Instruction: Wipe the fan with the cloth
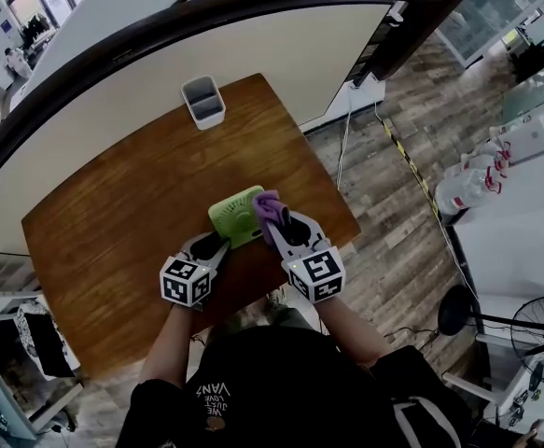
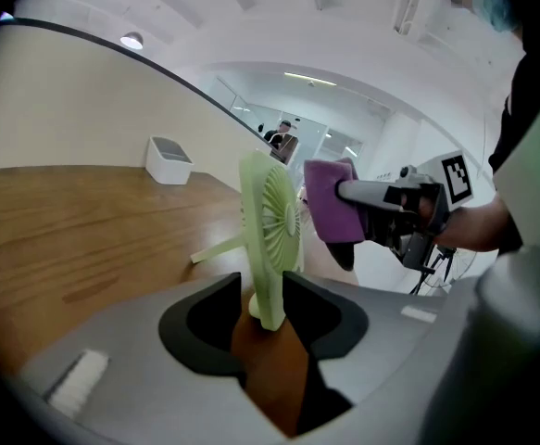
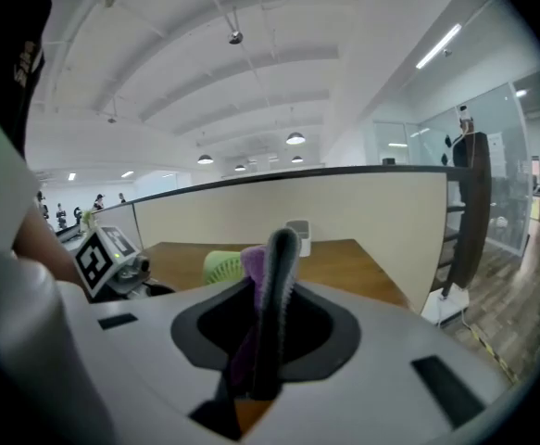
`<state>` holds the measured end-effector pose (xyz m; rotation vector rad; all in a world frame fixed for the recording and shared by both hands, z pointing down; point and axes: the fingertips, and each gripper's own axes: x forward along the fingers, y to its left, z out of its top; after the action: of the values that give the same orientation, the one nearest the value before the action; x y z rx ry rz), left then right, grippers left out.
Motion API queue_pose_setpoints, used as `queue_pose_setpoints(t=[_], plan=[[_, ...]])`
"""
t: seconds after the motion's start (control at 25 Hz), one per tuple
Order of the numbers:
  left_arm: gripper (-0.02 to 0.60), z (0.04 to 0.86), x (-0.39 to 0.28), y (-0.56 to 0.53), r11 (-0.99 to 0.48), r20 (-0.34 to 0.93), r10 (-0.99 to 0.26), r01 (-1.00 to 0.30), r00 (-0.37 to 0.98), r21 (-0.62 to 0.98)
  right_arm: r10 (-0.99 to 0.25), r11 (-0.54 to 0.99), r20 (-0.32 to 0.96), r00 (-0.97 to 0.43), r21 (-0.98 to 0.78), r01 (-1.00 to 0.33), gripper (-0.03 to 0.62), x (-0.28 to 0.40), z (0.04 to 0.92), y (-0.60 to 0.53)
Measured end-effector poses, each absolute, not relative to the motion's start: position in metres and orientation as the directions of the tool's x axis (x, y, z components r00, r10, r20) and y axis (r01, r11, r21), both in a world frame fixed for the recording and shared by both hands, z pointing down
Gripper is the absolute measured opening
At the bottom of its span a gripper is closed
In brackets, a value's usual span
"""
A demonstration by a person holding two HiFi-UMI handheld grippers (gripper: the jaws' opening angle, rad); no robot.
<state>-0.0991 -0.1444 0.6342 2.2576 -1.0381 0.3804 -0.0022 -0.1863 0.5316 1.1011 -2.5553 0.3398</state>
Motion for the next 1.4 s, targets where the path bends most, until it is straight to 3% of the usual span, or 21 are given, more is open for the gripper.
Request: queue_pose_setpoints(t=[0.24,0.64,1.0,1.4], plan=[[0.137,0.627,-0.108,-0.134,-0.448,0.484,-0.632,-0.795,0.605,0.409,-0.521,0.787,0.400,-0.754,-0.118,-0.606,0.084,-0.052,0.542,-0.154],[0.132,0.619,-0.137,-0.109,-0.336,0.490,-0.716,-0.860,0.498,0.384,-0.393,0.868,0.442,-0.807,-0.113,-0.484,0.084,-0.093,0.569,-0.138],[0.026,0.609,-0.139,-0.103,-0.301,0.452,-0.760,-0.870,0.466,0.391,-0.414,0.844,0.452,-0.790,-0.135,-0.519,0.084,-0.072,0.573,-0.150],[0.012,0.604,-0.124,-0.114,-0.319,0.426,-0.759,-0.851,0.493,0.417,-0.528,0.739,0.476,-0.703,-0.150,-0.657,0.084,-0.004,0.580,-0.177]])
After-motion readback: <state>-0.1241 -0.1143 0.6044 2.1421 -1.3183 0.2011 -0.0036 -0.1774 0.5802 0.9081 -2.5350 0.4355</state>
